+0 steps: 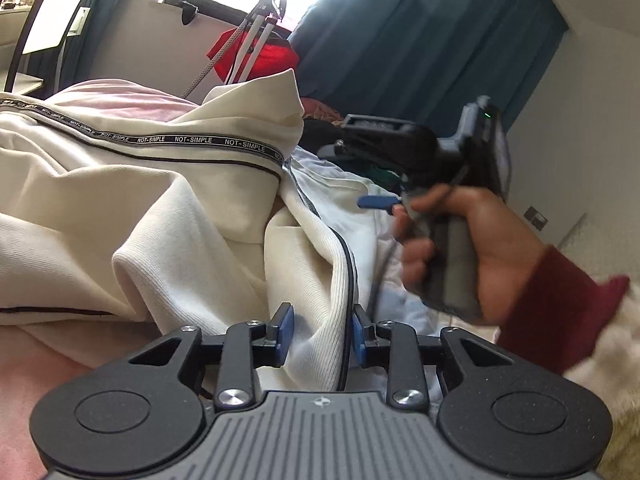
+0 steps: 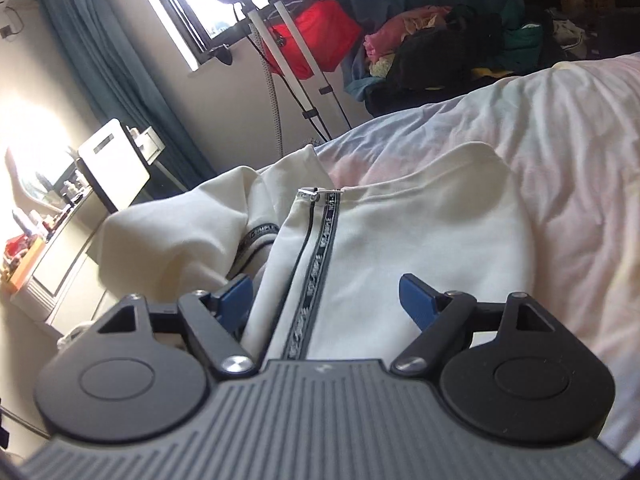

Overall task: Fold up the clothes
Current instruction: 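Grasp the waistband drawstring end with the right tool, then pull the waistband with the right tool while the left tool opens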

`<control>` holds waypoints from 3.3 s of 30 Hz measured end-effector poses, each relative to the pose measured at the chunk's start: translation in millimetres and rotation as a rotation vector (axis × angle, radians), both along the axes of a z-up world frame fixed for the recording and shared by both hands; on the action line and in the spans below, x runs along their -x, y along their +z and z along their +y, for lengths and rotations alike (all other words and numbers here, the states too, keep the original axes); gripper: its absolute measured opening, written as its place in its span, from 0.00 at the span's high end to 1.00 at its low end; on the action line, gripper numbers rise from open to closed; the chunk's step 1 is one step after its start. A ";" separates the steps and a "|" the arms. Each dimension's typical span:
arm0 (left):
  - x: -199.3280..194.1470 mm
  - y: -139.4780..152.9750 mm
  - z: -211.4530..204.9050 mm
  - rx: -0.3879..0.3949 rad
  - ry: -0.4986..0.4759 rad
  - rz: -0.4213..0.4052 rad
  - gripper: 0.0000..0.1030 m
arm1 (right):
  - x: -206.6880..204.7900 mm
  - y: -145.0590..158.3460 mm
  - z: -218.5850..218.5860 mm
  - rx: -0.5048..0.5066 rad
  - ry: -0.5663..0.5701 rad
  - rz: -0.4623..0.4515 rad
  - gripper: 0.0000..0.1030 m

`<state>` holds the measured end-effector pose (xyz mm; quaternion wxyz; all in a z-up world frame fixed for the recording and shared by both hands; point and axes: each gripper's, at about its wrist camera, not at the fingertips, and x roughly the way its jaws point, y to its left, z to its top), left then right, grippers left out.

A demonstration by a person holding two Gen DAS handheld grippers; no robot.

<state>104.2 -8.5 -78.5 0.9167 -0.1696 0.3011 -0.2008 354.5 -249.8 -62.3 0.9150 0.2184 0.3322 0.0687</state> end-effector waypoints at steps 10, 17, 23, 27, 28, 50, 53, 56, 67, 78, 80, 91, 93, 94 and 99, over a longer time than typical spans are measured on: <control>-28.0 -30.1 0.6 -0.013 -0.002 0.039 0.71 | -96.7 -52.6 35.8 0.134 0.018 0.076 0.21; -28.7 -30.0 0.8 -0.005 0.000 0.026 0.71 | -79.6 -26.3 1.8 0.131 -0.031 -0.007 0.90; -15.3 -22.5 -9.5 -0.058 0.001 -0.026 0.71 | -18.6 22.2 -73.9 0.072 -0.183 -0.131 0.90; -4.1 -17.2 -25.1 -0.074 -0.021 -0.060 0.71 | 48.5 38.1 -139.3 -0.025 -0.322 -0.190 0.91; 0.1 -17.2 -31.3 -0.092 -0.028 -0.072 0.71 | 69.7 35.6 -155.4 -0.054 -0.363 -0.197 0.91; 45.2 -30.1 -67.3 -0.327 -0.054 -0.116 0.70 | 251.4 -88.5 -251.1 -0.666 -0.529 -0.001 0.18; 46.2 -30.5 -67.5 -0.329 -0.050 -0.115 0.68 | 244.2 -95.6 -246.9 -0.674 -0.489 0.040 0.18; 47.1 -30.8 -67.7 -0.331 -0.047 -0.114 0.67 | 239.9 -102.9 -245.2 -0.693 -0.504 0.042 0.28; 43.9 -31.3 -68.3 -0.304 -0.057 -0.111 0.60 | 223.4 -114.6 -257.7 -0.628 -0.614 0.012 0.61; 44.4 -31.3 -74.3 -0.271 -0.109 -0.123 0.35 | 222.5 -110.4 -264.5 -0.577 -0.616 -0.002 0.85; 45.5 -30.2 -74.3 -0.261 -0.113 -0.127 0.28 | 224.7 -106.9 -266.6 -0.570 -0.623 -0.020 0.85; 51.5 -32.5 -81.6 -0.257 -0.183 -0.145 0.18 | 260.3 -109.4 -308.6 -0.696 -0.755 -0.090 0.86; 53.8 -33.1 -83.2 -0.265 -0.199 -0.152 0.18 | 264.5 -114.0 -316.2 -0.689 -0.765 -0.067 0.86; 55.0 -33.2 -83.8 -0.268 -0.207 -0.156 0.18 | 266.6 -116.3 -320.0 -0.686 -0.770 -0.055 0.86; 57.7 -30.8 -81.2 -0.253 -0.216 -0.167 0.18 | 272.7 -101.7 -322.4 -0.631 -0.792 -0.124 0.86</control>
